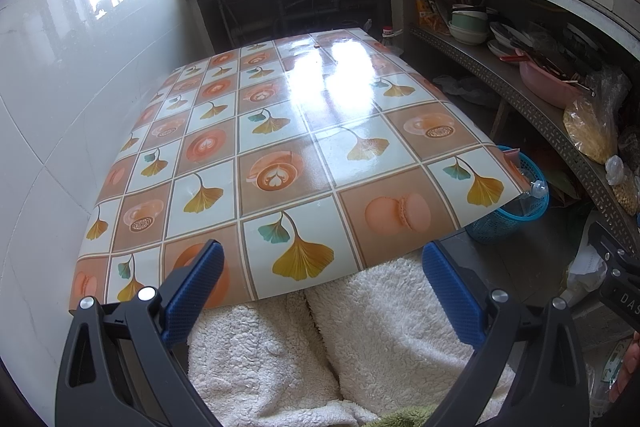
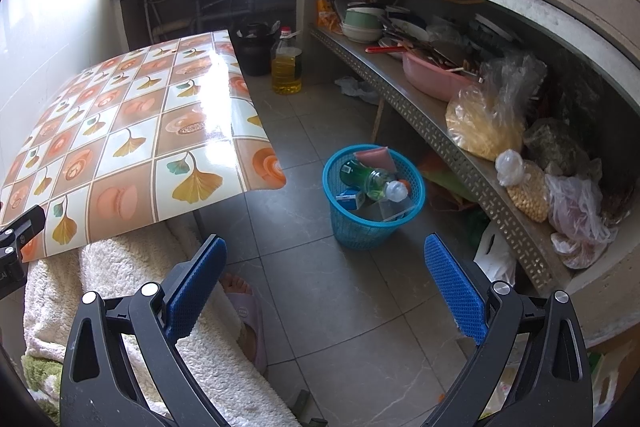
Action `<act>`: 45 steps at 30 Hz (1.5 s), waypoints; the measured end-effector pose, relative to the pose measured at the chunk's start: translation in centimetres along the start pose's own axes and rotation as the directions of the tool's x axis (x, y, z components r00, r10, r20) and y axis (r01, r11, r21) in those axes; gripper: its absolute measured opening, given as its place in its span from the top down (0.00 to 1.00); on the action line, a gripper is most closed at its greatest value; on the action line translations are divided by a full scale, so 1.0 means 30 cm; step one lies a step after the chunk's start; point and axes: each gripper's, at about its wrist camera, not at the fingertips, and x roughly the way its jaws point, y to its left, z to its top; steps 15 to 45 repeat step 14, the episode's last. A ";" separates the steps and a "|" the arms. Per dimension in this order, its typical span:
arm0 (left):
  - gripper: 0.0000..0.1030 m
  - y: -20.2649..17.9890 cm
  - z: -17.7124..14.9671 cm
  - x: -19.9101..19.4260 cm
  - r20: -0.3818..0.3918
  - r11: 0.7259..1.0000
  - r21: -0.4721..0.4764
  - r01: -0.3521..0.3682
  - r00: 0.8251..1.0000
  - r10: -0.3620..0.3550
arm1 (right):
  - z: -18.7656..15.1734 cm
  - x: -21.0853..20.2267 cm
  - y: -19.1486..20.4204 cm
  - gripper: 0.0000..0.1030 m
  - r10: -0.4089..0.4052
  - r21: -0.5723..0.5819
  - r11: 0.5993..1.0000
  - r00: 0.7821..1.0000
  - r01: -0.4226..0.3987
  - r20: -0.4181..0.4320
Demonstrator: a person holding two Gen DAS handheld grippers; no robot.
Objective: Collect trash
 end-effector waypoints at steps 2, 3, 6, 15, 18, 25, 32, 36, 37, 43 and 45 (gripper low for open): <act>0.06 0.000 0.000 0.000 0.000 1.000 0.000 0.000 1.000 0.000 | 0.000 0.000 0.000 0.08 0.000 0.000 1.000 1.000 0.000 -0.001; 0.06 0.000 0.000 0.000 0.001 1.000 0.000 0.000 1.000 0.000 | 0.000 0.000 -0.001 0.08 0.001 0.000 1.000 1.000 -0.001 -0.001; 0.06 0.002 0.001 0.001 0.000 1.000 0.000 0.001 1.000 -0.001 | 0.001 0.000 0.001 0.08 0.000 -0.002 1.000 1.000 0.000 0.001; 0.06 0.004 0.000 0.002 -0.003 1.000 0.001 0.002 1.000 -0.002 | 0.004 -0.003 0.009 0.08 0.000 -0.002 1.000 1.000 0.000 0.002; 0.06 0.004 0.000 0.002 -0.003 1.000 0.001 0.002 1.000 -0.002 | 0.004 -0.003 0.009 0.08 0.000 -0.002 1.000 1.000 0.000 0.002; 0.06 0.004 0.000 0.002 -0.003 1.000 0.001 0.002 1.000 -0.002 | 0.004 -0.003 0.009 0.08 0.000 -0.002 1.000 1.000 0.000 0.002; 0.06 0.004 0.000 0.002 -0.003 1.000 0.001 0.002 1.000 -0.002 | 0.004 -0.003 0.009 0.08 0.000 -0.002 1.000 1.000 0.000 0.002; 0.06 0.004 0.000 0.002 -0.003 1.000 0.001 0.002 1.000 -0.002 | 0.004 -0.003 0.009 0.08 0.000 -0.002 1.000 1.000 0.000 0.002; 0.06 0.004 0.000 0.002 -0.003 1.000 0.001 0.002 1.000 -0.002 | 0.004 -0.003 0.009 0.08 0.000 -0.002 1.000 1.000 0.000 0.002; 0.06 0.004 0.000 0.002 -0.003 1.000 0.001 0.002 1.000 -0.002 | 0.004 -0.003 0.009 0.08 0.000 -0.002 1.000 1.000 0.000 0.002; 0.06 0.004 0.000 0.002 -0.003 1.000 0.001 0.002 1.000 -0.002 | 0.004 -0.003 0.009 0.08 0.000 -0.002 1.000 1.000 0.000 0.002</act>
